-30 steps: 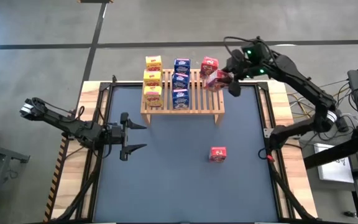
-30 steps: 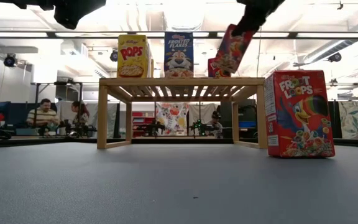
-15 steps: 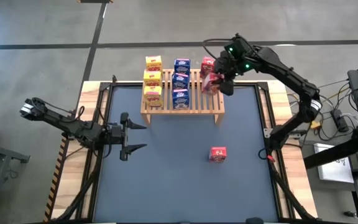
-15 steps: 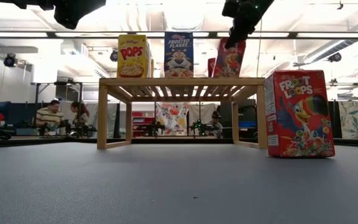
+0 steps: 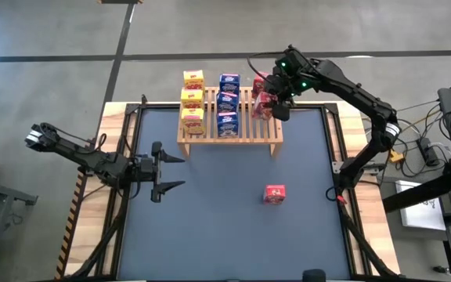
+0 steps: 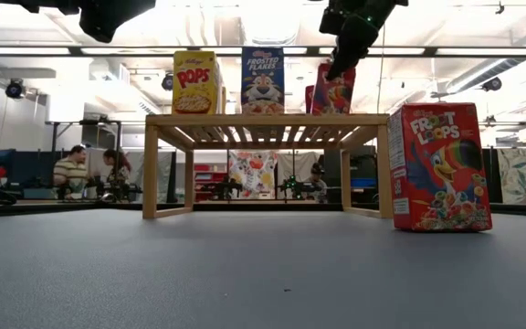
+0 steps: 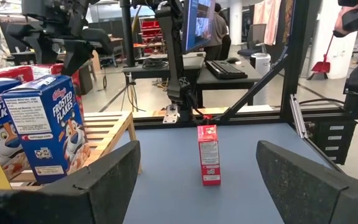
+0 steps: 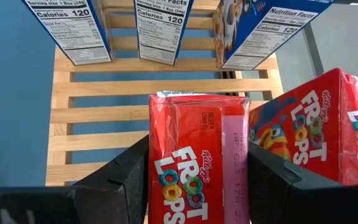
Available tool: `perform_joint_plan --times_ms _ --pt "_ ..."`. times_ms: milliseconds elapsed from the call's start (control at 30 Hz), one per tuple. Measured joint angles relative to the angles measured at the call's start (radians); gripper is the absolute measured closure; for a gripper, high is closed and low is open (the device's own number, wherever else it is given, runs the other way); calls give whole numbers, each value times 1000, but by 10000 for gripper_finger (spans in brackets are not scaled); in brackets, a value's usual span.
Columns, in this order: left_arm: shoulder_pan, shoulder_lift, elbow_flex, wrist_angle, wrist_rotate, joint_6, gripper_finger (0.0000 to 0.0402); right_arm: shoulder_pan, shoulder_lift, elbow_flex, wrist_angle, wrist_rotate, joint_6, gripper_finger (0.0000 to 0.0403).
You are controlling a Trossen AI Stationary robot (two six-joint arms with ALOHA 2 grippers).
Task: Stack cereal on shelf
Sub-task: Put the top red cereal box on the shelf aligned with the other red cereal box
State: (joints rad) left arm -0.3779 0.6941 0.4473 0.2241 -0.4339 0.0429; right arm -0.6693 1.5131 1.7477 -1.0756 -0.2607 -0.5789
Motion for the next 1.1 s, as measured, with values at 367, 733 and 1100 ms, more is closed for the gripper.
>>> perform_joint_plan --times_ms 367,733,1100 --pt "0 0 0 0 0 0 98 2 -13 0 10 2 -10 207" --pt "0 0 0 0 0 -4 98 4 -13 2 8 2 -16 206" --pt "0 0 0 -3 0 -26 98 5 -12 39 10 0 -17 206"
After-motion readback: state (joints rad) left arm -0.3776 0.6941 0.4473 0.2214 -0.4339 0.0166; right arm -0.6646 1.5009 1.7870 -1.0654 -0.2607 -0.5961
